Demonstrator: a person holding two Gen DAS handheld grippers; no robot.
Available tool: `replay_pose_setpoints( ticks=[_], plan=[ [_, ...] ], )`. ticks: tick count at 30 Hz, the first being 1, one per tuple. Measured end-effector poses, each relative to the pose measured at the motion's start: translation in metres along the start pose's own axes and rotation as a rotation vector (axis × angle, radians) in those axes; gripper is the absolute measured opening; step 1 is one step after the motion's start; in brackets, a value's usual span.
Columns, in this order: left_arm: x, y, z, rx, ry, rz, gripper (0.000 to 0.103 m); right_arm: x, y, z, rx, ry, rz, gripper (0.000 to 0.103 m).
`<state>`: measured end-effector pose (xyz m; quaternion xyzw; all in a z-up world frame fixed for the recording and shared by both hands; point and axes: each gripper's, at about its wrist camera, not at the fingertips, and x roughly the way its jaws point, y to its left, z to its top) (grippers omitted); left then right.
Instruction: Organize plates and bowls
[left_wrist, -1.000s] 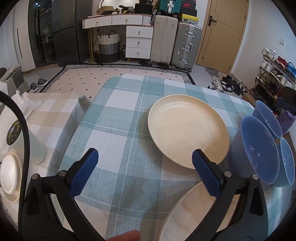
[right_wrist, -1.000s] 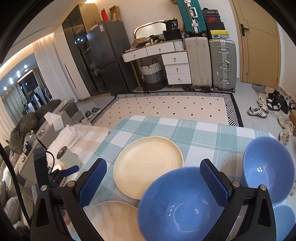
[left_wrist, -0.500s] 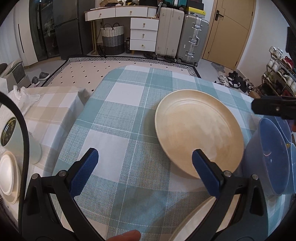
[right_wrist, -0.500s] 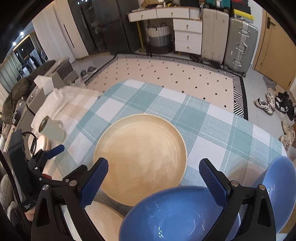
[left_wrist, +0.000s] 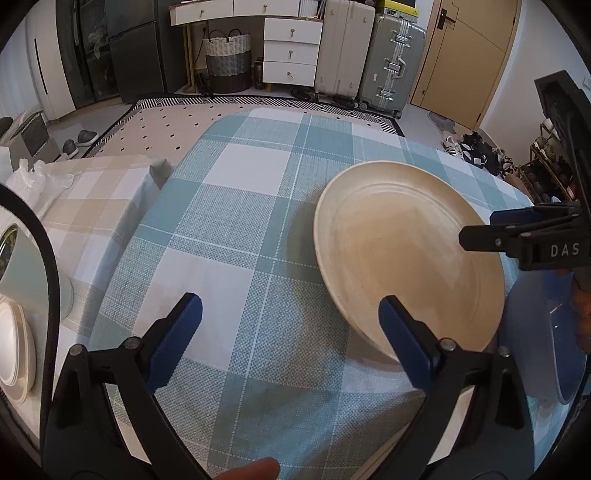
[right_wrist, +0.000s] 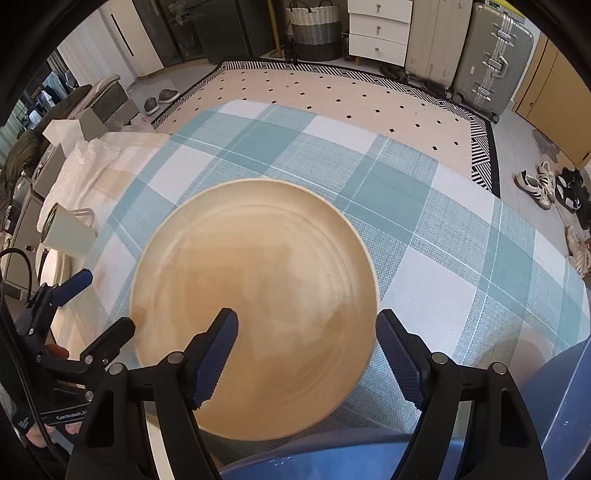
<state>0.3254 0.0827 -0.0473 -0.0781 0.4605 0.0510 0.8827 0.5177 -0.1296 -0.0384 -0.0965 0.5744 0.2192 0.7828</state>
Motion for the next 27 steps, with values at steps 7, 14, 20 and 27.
replay_pose_setpoints(
  ticks=[7, 14, 20, 27],
  plan=[
    [0.012, -0.001, -0.003, 0.002, 0.032, -0.021, 0.084, 0.005, -0.008, 0.0, -0.006, 0.014, -0.027, 0.079],
    [0.019, -0.004, -0.003, 0.013, 0.052, -0.044, 0.074, 0.016, -0.011, 0.002, -0.011, 0.037, -0.009, 0.067],
    [0.022, -0.008, -0.004, 0.041, 0.06, -0.061, 0.046, 0.015, -0.01, 0.002, -0.015, 0.023, -0.012, 0.049],
    [0.019, -0.01, -0.007, 0.052, 0.061, -0.066, 0.022, 0.013, -0.004, -0.001, -0.021, 0.006, 0.003, 0.034]
  ],
)
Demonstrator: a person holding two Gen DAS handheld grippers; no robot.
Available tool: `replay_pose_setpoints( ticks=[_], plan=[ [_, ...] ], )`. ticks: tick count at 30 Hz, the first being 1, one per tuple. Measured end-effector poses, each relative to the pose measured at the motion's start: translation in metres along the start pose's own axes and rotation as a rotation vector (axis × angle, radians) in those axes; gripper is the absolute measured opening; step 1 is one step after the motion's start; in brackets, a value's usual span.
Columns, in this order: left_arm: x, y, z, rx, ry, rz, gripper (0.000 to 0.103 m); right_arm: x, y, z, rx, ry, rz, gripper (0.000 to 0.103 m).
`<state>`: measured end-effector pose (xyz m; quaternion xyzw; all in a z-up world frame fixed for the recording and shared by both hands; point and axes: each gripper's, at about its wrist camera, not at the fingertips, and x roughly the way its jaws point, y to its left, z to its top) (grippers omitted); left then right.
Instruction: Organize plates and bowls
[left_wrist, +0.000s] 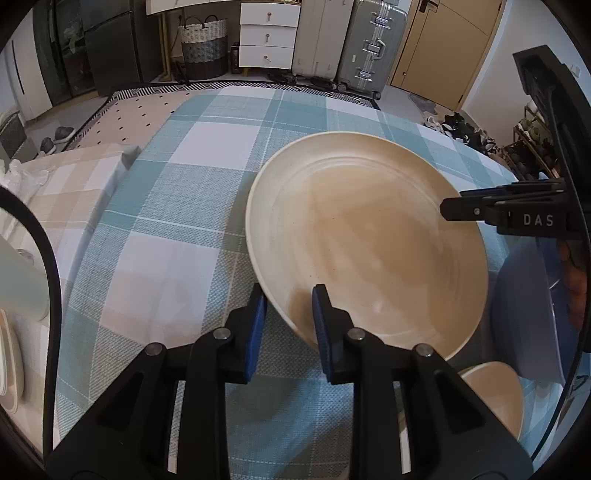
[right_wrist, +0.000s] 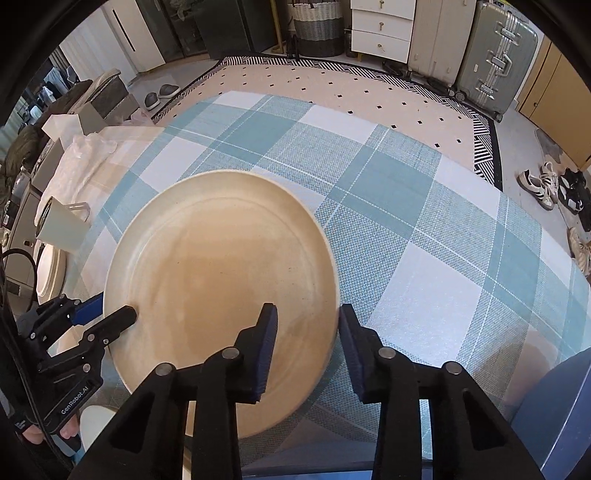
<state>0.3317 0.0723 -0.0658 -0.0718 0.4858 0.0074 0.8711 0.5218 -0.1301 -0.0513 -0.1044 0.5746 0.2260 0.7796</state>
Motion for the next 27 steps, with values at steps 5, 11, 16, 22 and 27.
replay_pose_setpoints(
  ticks=[5, 11, 16, 22, 27],
  plan=[
    [-0.004, 0.009, -0.004, -0.018, -0.009, 0.004, 0.02, -0.005, 0.004, -0.003, 0.004, -0.033, 0.014, 0.028],
    [-0.017, 0.015, -0.005, -0.026, -0.032, 0.017, 0.02, -0.012, 0.013, -0.003, 0.003, -0.059, 0.024, 0.027],
    [-0.033, 0.021, -0.007, -0.034, -0.056, 0.027, 0.02, -0.021, 0.02, -0.002, -0.003, -0.079, 0.035, 0.027],
    [-0.056, 0.03, -0.009, -0.042, -0.089, 0.035, 0.02, -0.036, 0.032, -0.007, -0.01, -0.109, 0.055, 0.027],
    [-0.078, 0.036, -0.015, -0.039, -0.119, 0.045, 0.02, -0.056, 0.042, -0.018, -0.013, -0.145, 0.072, 0.027]
  ],
)
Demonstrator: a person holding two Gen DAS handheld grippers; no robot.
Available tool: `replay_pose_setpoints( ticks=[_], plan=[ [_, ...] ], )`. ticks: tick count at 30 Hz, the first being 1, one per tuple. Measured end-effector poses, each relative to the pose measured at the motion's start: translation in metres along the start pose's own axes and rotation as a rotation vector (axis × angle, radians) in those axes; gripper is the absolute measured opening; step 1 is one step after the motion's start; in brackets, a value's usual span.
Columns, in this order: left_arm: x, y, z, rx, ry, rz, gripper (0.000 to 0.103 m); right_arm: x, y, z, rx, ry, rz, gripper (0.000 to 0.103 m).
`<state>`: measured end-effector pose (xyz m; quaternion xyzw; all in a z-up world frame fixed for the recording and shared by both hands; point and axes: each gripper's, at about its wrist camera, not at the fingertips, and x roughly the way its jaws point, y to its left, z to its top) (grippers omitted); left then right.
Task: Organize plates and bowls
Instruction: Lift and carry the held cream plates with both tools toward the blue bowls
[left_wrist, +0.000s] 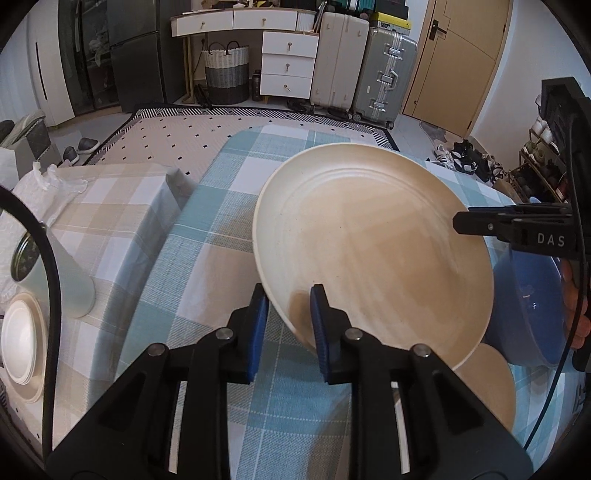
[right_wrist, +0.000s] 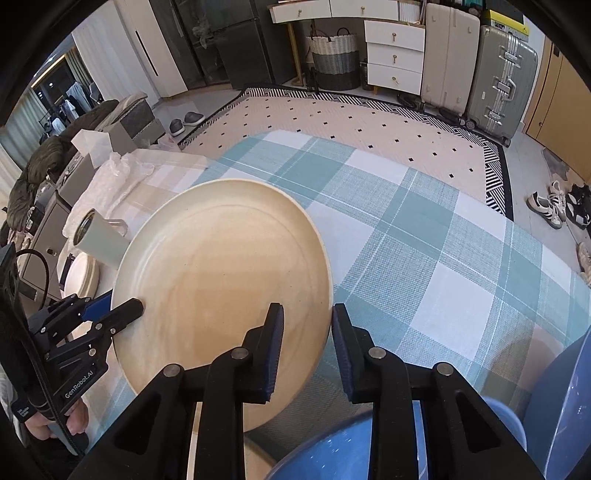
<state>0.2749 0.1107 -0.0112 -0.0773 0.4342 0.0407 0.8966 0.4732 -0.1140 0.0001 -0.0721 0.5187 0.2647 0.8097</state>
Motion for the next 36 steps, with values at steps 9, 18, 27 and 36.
replay_pose_setpoints(
  ticks=[9, 18, 27, 36],
  plan=[
    [-0.049, 0.007, -0.012, 0.007, -0.046, 0.001, 0.02, -0.043, 0.022, -0.024, 0.002, -0.078, 0.041, 0.027],
    [-0.103, -0.007, -0.034, 0.046, -0.09, -0.001, 0.02, -0.081, 0.034, -0.063, 0.013, -0.162, 0.087, 0.027],
    [-0.144, -0.027, -0.064, 0.097, -0.116, -0.014, 0.02, -0.117, 0.041, -0.105, 0.027, -0.224, 0.091, 0.027],
    [-0.172, -0.042, -0.09, 0.129, -0.119, -0.022, 0.02, -0.139, 0.047, -0.142, 0.052, -0.254, 0.101, 0.027]
  ],
)
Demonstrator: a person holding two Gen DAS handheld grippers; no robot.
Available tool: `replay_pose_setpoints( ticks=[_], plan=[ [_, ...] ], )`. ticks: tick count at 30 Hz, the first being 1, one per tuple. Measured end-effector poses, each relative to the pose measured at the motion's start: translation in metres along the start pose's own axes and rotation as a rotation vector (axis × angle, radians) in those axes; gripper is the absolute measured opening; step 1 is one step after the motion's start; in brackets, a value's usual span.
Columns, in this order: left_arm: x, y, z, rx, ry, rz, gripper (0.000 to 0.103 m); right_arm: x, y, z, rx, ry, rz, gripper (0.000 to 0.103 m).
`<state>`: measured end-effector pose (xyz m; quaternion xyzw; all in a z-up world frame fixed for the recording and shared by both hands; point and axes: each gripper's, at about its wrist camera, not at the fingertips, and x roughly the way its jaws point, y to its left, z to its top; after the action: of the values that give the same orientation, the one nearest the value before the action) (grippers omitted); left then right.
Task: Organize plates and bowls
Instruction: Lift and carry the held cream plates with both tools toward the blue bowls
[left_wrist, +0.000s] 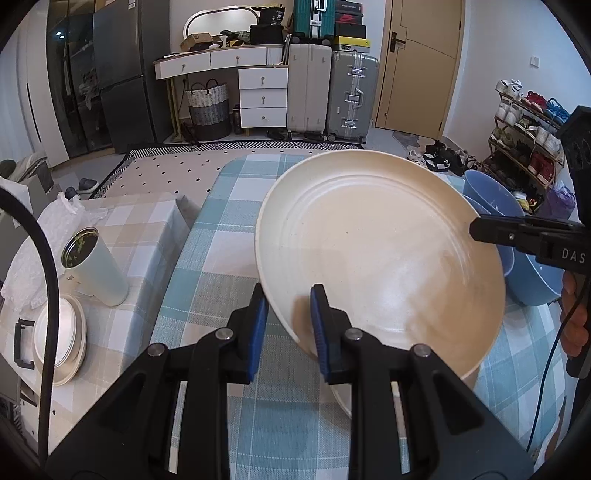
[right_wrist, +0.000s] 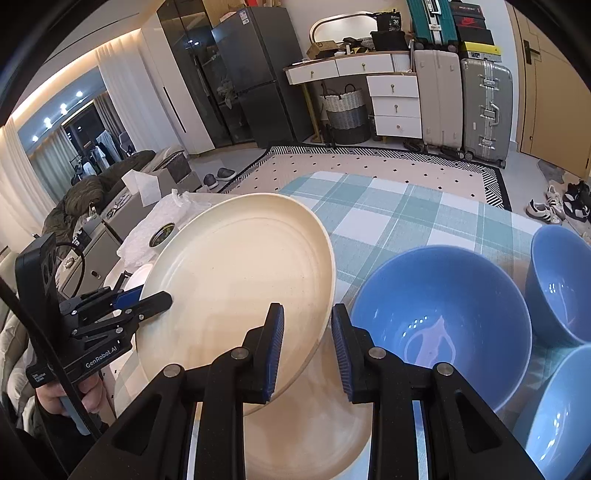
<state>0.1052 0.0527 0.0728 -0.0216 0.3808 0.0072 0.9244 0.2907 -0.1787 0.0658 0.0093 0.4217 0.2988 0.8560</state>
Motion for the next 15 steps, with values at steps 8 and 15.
replay_pose_setpoints(
  ticks=[8, 15],
  plan=[
    [-0.014, -0.013, -0.017, 0.023, 0.007, -0.014, 0.02, -0.011, -0.002, -0.025, 0.023, -0.003, 0.012, 0.027],
    [-0.018, -0.024, -0.028, 0.037, 0.011, -0.023, 0.02, -0.018, -0.003, -0.039, 0.033, -0.007, 0.008, 0.027]
  ],
)
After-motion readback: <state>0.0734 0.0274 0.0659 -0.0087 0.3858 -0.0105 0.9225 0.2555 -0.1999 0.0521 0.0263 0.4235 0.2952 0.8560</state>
